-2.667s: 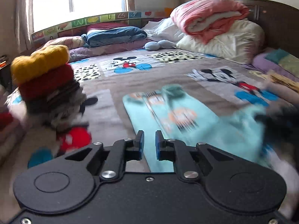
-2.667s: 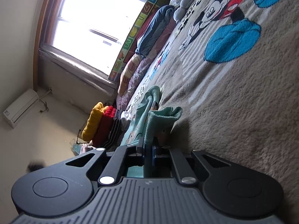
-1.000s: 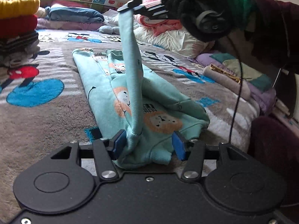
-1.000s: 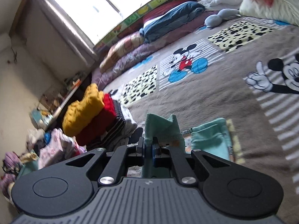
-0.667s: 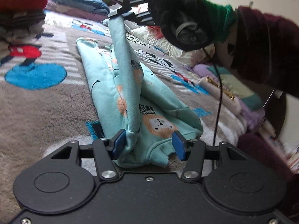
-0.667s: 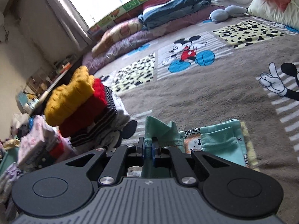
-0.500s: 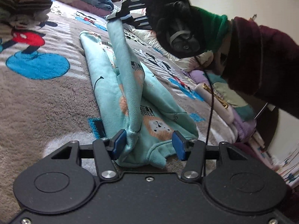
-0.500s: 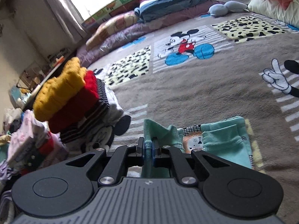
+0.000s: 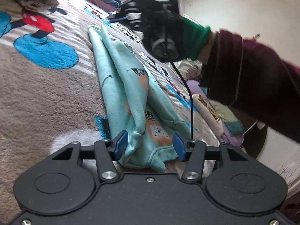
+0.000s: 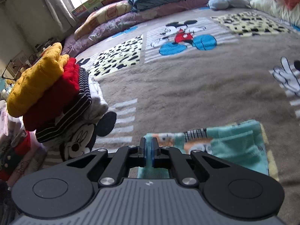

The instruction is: Fold clothes

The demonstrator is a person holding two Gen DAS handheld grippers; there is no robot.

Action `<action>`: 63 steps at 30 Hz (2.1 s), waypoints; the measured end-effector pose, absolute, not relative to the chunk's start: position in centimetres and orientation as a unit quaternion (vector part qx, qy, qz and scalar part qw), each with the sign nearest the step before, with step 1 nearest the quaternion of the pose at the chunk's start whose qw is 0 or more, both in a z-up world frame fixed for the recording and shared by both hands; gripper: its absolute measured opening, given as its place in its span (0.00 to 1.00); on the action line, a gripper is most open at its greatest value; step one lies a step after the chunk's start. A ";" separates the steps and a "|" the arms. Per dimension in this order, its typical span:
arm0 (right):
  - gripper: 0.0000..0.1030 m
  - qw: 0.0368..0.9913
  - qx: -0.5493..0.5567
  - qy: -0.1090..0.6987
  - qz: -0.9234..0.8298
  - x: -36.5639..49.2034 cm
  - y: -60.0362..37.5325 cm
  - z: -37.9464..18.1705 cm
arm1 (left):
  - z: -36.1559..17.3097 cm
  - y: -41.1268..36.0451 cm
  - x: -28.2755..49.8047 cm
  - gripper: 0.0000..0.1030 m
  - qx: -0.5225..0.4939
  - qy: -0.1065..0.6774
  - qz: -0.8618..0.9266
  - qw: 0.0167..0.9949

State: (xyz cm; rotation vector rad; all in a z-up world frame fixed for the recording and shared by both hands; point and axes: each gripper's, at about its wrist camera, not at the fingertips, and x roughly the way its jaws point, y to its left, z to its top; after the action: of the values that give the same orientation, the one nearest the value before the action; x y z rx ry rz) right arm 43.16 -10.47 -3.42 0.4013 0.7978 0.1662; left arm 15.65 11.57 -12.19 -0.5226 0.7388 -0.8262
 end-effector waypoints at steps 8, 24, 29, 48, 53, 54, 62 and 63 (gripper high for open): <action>0.15 0.921 0.166 0.328 0.128 40.2 -13.7 -0.6 | -11.7 11.2 15.4 0.48 -0.247 0.344 -0.371 0.827; 0.33 0.930 -0.076 0.337 0.123 38.2 -8.7 -4.7 | -12.7 11.7 16.1 0.11 -0.314 0.368 -0.305 0.820; 0.35 0.913 0.004 0.383 0.137 39.0 -10.8 -6.0 | -12.7 11.9 16.5 0.11 -0.320 0.372 -0.308 0.815; 0.24 0.937 0.040 0.321 0.131 36.2 -12.3 -4.0 | -12.2 12.9 16.4 0.14 -0.335 0.355 -0.310 0.816; 0.25 0.934 -0.009 0.299 0.193 31.4 -12.3 -2.0 | -9.9 12.5 15.5 0.14 -0.281 0.300 -0.301 0.860; 0.25 0.933 -0.020 0.296 0.205 30.1 -12.2 -1.9 | -9.4 12.4 15.4 0.14 -0.269 0.287 -0.300 0.869; 0.28 0.928 -0.068 0.285 0.229 23.8 -11.2 -4.0 | -8.9 7.0 17.0 0.14 -0.143 0.303 -0.297 0.894; 0.29 0.928 -0.057 0.293 0.225 24.1 -11.4 -4.2 | -9.5 6.5 17.5 0.14 -0.131 0.320 -0.284 0.894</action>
State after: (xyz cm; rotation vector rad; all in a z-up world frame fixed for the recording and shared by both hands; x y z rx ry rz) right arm 24.05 -11.43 -4.23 -0.1163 0.5998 0.4610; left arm 17.45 6.51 -9.46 -0.2723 0.6639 -0.5887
